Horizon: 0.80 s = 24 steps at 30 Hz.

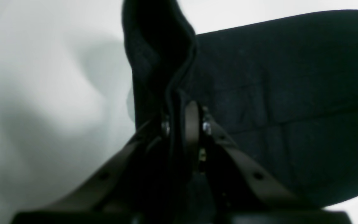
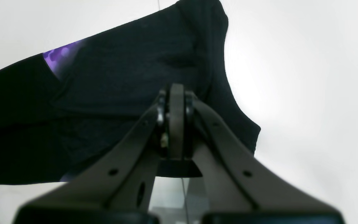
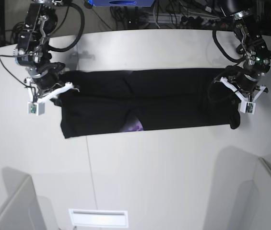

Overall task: Fold the T-shirt properly
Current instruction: 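Fold the strip end held by the left gripper toward the right gripper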

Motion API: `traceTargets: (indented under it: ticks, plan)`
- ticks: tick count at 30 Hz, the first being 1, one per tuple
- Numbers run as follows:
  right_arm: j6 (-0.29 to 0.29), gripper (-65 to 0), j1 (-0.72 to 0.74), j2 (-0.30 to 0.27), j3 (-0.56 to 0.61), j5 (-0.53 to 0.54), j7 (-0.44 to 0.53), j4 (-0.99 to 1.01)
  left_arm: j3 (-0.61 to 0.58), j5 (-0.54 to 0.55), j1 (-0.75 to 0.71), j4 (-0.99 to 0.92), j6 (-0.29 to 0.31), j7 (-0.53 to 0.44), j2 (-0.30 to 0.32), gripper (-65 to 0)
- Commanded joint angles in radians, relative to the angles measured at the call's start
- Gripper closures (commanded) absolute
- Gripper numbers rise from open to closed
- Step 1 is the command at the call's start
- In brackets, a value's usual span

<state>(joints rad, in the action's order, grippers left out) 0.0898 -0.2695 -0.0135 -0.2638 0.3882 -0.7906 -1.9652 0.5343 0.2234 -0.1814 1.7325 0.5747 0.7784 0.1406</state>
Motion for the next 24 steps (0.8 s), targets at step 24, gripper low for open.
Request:
traceTargets:
  ticks: [24]
  plan:
    - [0.003,0.0,0.016,-0.006,-0.004,0.005,0.021,0.017,-0.309,0.024,0.000,0.047,-0.140,-0.017,-0.082,0.0]
